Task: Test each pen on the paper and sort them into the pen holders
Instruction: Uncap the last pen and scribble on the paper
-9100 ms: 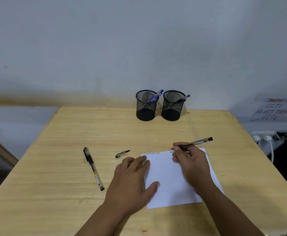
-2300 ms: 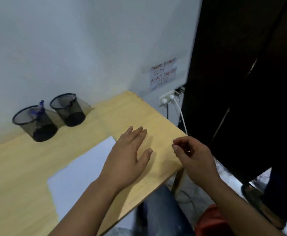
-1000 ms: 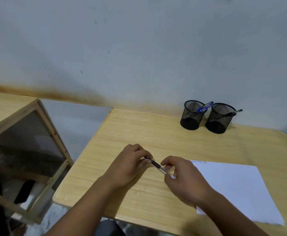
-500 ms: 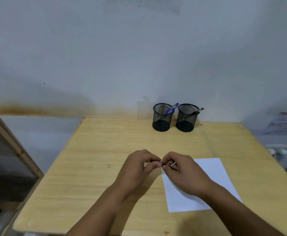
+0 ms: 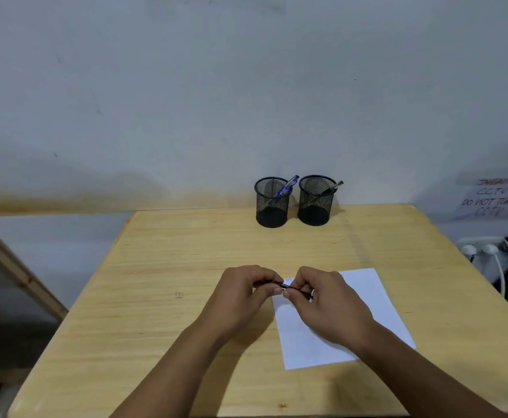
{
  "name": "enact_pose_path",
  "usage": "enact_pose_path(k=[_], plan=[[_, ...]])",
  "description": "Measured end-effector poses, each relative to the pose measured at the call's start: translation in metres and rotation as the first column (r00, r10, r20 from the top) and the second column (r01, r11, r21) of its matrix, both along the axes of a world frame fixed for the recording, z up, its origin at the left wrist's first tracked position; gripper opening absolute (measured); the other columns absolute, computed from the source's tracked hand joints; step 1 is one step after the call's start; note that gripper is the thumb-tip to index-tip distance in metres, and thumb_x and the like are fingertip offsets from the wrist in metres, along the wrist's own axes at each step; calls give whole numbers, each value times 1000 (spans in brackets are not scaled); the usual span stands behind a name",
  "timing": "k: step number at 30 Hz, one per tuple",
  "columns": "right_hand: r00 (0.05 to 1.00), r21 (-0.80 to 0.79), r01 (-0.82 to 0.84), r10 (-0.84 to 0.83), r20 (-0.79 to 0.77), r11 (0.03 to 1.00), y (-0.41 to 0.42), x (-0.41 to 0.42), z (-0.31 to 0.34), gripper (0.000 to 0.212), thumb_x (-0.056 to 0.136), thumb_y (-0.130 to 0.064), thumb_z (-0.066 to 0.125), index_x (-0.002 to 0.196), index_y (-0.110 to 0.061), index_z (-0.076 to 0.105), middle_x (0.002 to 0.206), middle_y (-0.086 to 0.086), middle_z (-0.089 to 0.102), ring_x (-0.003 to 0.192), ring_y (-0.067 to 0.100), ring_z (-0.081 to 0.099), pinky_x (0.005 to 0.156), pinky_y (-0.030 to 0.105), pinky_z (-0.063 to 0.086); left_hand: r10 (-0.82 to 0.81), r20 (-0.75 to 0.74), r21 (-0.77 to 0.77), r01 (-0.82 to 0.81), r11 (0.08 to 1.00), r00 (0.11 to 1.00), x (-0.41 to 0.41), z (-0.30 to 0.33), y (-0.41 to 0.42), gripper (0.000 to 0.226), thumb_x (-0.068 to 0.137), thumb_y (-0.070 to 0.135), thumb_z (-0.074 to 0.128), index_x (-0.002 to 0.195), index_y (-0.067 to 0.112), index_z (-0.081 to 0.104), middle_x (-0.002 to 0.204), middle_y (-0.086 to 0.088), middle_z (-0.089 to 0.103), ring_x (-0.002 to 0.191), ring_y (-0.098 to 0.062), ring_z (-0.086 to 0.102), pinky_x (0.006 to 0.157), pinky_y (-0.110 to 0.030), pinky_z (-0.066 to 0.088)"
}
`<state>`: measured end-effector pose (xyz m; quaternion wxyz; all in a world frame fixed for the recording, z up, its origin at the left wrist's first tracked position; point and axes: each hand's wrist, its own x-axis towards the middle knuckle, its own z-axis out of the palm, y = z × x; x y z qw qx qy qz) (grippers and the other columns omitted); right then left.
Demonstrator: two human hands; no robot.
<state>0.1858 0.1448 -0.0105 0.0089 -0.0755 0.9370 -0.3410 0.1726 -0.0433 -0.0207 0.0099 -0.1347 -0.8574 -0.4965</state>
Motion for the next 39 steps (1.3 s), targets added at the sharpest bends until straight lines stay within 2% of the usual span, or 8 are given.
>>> enact_pose_path(k=[6,11,13,22,26,29,35,39], plan=[[991,-157,88,-71,110,984,10,-3,-5,13,94,-33,58,83,-27,59,76,-4,68,67,16,62,61,34,51,196,3,-67,-196,978,981,-4,-10,-6,8,88,24,70,88,31,73,84,21,71,86,3,64,78,-20,51],[950,-456,250,-127,284,854,31,2,-12,24,97,-9,47,105,-25,62,86,4,73,74,19,71,76,34,62,491,-18,-249,-480,842,871,-4,-24,-16,11,82,35,60,85,38,71,79,21,67,77,1,61,69,-29,54],[948,-533,279,-140,286,799,37,5,-16,27,95,-5,49,100,-24,67,81,8,71,72,20,71,77,36,63,512,-77,-292,-511,809,855,-3,-29,-17,14,82,34,58,84,36,71,77,19,66,75,-3,60,68,-31,54],[942,-716,330,-170,289,615,45,8,-23,33,94,5,56,92,-19,78,93,10,78,86,24,76,79,28,60,446,-257,-326,-511,795,858,1,-43,-15,26,86,32,62,111,35,68,108,19,63,98,-12,50,80,-30,43],[953,-761,297,-127,276,576,46,6,-27,37,89,14,57,106,-14,74,99,10,78,98,24,74,89,31,56,198,-349,-346,-322,881,916,13,-46,-3,36,84,33,68,119,28,65,111,15,61,103,-9,51,85,-26,44],[942,-783,334,-185,279,524,41,2,-30,33,85,13,66,104,-12,73,95,9,78,90,19,75,86,32,59,68,-307,-388,-190,902,949,15,-47,6,46,83,43,64,126,26,62,119,14,60,110,-10,52,93,-27,41],[927,-639,357,-346,149,681,33,-9,-29,10,94,-16,64,97,-20,72,81,-5,76,75,8,71,64,11,51,15,-201,-559,-128,819,979,12,-50,12,72,84,64,43,145,26,43,149,13,41,133,-12,33,108,-31,30],[921,-607,366,-369,126,706,27,-21,-29,10,95,-16,62,96,-20,71,83,-9,75,82,4,72,70,12,52,11,-186,-612,-125,781,982,12,-52,13,73,84,68,40,144,27,42,150,15,39,132,-14,31,105,-34,30]])
